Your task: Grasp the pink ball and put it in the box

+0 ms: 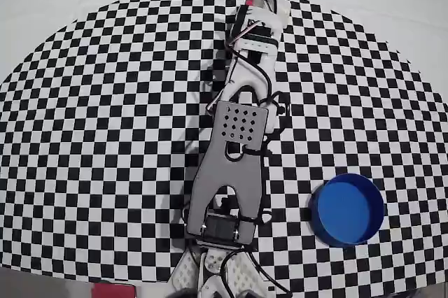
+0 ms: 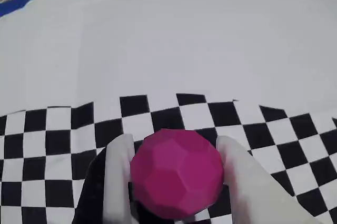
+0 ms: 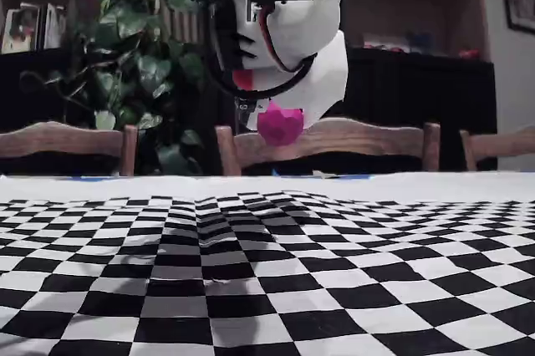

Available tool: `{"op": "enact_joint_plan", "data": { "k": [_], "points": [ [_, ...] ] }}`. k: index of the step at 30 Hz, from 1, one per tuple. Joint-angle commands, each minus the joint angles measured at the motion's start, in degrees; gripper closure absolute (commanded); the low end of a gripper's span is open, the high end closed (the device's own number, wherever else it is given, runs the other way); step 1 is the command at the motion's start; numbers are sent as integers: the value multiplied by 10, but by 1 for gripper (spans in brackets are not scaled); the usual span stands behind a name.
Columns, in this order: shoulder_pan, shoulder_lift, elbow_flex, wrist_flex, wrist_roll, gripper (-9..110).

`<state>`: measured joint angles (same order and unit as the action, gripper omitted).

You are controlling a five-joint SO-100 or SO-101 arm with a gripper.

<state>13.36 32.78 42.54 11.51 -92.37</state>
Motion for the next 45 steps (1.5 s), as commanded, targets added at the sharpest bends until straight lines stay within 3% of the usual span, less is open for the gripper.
{"op": "enact_joint_plan", "data": {
  "k": [1,45],
  "points": [
    [4,76,22,-4,5,101],
    [43,626,668,-117,10,101]
  ]
}}
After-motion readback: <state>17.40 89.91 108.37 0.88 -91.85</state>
